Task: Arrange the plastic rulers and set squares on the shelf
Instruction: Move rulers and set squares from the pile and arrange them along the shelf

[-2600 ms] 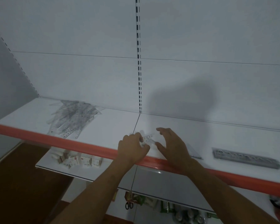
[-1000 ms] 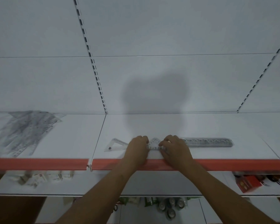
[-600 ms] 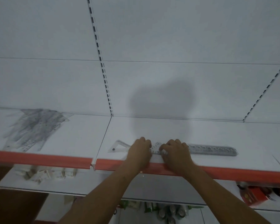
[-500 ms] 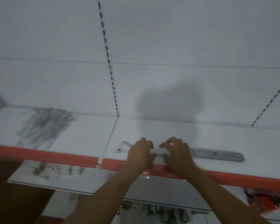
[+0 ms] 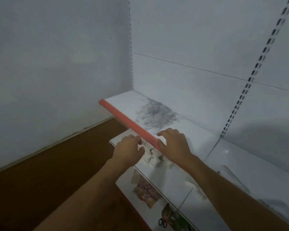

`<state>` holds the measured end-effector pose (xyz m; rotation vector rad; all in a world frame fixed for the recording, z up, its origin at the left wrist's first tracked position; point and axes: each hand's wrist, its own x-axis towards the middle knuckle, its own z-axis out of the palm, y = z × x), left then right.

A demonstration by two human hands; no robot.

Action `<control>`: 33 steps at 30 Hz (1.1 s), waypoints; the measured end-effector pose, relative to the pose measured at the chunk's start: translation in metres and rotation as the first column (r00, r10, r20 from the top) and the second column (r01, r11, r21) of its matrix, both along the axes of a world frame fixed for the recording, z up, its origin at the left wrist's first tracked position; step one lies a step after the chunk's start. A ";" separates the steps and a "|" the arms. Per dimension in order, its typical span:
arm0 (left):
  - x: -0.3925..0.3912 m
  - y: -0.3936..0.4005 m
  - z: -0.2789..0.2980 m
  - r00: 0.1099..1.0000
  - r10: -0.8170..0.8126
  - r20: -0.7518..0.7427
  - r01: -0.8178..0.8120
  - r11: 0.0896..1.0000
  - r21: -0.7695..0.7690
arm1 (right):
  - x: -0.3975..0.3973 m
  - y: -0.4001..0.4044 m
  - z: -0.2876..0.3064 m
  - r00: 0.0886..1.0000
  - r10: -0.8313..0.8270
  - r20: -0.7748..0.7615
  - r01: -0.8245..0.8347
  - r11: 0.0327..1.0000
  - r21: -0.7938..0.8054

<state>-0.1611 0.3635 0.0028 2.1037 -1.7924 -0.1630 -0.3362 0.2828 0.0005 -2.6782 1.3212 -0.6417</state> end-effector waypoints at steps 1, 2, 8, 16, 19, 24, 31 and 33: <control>0.021 0.005 0.004 0.999 0.033 0.025 -0.034 0.999 0.017 | 0.024 -0.002 0.005 0.998 0.021 -0.055 -0.020 1.000 0.020; 0.041 0.011 0.007 0.997 0.065 0.045 -0.066 0.997 0.026 | 0.047 -0.003 0.010 0.996 0.048 -0.078 -0.045 0.999 0.030; 0.151 0.039 0.022 0.977 0.212 0.029 -0.213 0.977 0.030 | 0.175 -0.006 0.020 0.991 0.113 -0.075 -0.111 0.993 0.032; 0.239 0.045 0.016 0.944 0.330 -0.006 -0.328 0.940 0.098 | 0.282 -0.018 0.014 0.971 0.209 -0.119 -0.208 0.978 0.023; 0.263 0.035 0.010 0.941 0.339 -0.018 -0.335 0.934 0.125 | 0.313 -0.032 0.005 0.967 0.235 -0.104 -0.229 0.971 0.063; 0.303 -0.001 0.008 0.935 0.355 0.024 -0.354 0.924 0.142 | 0.361 -0.072 -0.002 0.960 0.267 -0.084 -0.260 0.962 0.086; 0.335 -0.098 0.016 0.957 0.281 0.067 -0.288 0.944 0.159 | 0.393 -0.155 -0.002 0.973 0.220 -0.076 -0.212 0.971 0.107; 0.334 -0.130 0.015 0.970 0.238 0.059 -0.244 0.958 0.148 | 0.388 -0.182 -0.003 0.981 0.167 -0.101 -0.159 0.983 0.087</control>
